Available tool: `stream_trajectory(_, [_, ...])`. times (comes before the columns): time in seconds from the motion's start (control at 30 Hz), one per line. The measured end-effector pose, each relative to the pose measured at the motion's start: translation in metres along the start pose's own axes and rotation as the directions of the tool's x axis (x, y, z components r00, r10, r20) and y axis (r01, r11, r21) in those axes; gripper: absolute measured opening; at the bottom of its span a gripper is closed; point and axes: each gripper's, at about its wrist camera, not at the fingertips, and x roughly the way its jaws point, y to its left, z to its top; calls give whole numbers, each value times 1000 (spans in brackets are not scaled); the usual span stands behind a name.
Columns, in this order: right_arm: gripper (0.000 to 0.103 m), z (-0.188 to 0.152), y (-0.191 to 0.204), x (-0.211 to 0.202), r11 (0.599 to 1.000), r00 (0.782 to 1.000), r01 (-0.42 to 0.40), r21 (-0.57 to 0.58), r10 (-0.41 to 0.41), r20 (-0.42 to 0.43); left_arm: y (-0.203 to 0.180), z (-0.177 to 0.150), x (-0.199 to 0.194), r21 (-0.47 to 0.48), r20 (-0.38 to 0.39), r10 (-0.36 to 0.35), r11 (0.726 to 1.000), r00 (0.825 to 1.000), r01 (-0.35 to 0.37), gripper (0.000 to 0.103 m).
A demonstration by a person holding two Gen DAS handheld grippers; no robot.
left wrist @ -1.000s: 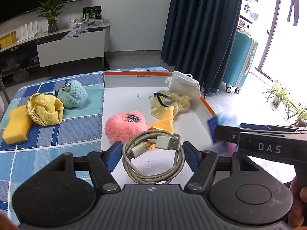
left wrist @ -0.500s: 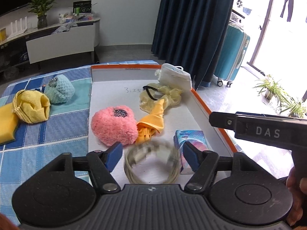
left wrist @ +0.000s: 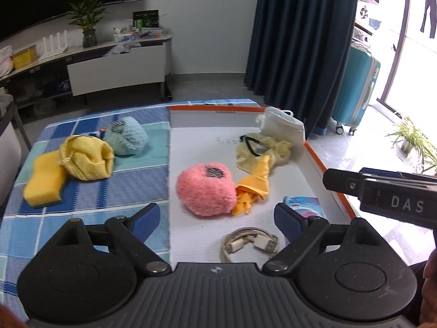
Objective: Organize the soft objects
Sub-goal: 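Move left tool toward yellow sponge while right tool approaches yellow towel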
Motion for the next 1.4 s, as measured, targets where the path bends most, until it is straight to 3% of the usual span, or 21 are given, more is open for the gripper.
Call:
stream_trajectory(0.63, [75, -1, 57, 10, 993, 995, -99, -67, 97, -36, 55, -2, -28, -105, 20, 111, 989, 994, -108, 93])
stream_trajectory(1.4, [75, -9, 134, 53, 962, 972, -217, -165, 197, -128, 127, -14, -32, -224, -9, 218, 951, 976, -214, 93])
